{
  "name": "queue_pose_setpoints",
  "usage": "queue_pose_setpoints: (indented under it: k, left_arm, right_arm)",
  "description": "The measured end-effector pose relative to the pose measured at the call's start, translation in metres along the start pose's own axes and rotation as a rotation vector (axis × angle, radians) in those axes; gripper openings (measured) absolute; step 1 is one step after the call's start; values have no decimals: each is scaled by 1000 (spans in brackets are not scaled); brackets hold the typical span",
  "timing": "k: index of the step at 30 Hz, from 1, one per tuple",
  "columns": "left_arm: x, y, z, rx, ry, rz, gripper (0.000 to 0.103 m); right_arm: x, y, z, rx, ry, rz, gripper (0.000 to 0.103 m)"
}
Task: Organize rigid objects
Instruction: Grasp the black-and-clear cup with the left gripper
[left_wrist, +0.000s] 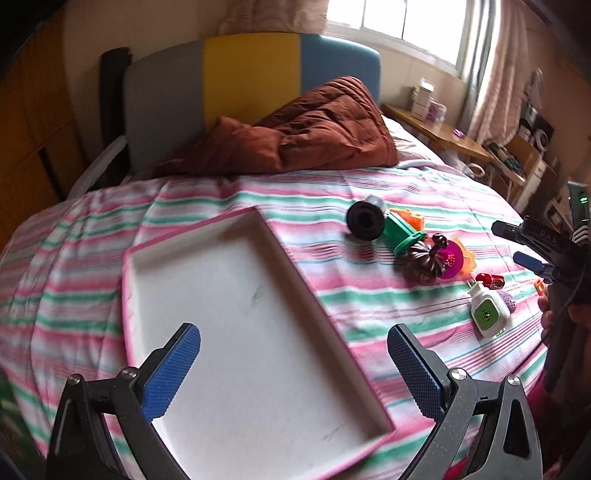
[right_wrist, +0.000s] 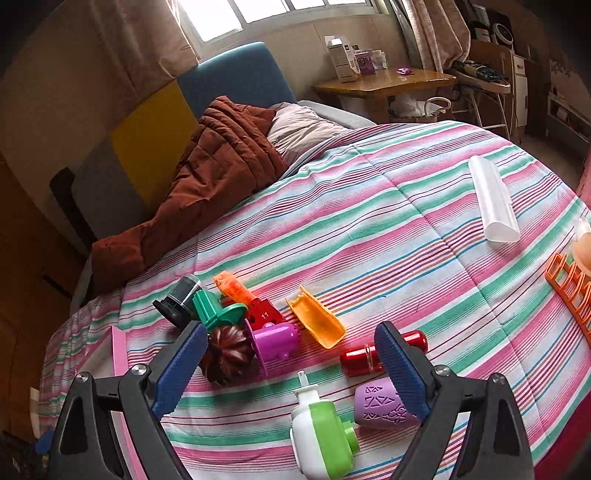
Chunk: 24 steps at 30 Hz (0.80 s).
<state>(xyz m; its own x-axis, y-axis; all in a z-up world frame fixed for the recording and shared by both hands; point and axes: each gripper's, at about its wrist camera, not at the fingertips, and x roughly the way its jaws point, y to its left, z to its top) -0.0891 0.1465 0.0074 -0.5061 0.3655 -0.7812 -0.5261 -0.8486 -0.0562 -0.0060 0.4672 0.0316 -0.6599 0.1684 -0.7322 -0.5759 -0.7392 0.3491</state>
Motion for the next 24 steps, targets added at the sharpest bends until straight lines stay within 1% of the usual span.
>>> queue_pose_setpoints:
  k: [4, 7, 11, 17, 19, 24]
  left_arm:
    - [30, -20, 31, 73, 23, -12, 102]
    - [54, -32, 54, 99, 33, -22, 102]
    - [85, -46, 77, 136, 49, -25, 91]
    - [123, -64, 105, 193, 61, -28, 91]
    - [138, -70, 114, 210, 77, -36, 91]
    - [168, -79, 130, 205, 107, -74, 90]
  right_arm:
    - [-1, 2, 0, -10, 1, 18, 93]
    - [-1, 1, 0, -2, 9, 33, 93]
    - [3, -2, 1, 21, 30, 49, 93]
    - [7, -7, 2, 51, 64, 72, 93]
    - [9, -7, 2, 52, 72, 74, 93]
    - [12, -6, 1, 48, 93, 77, 93]
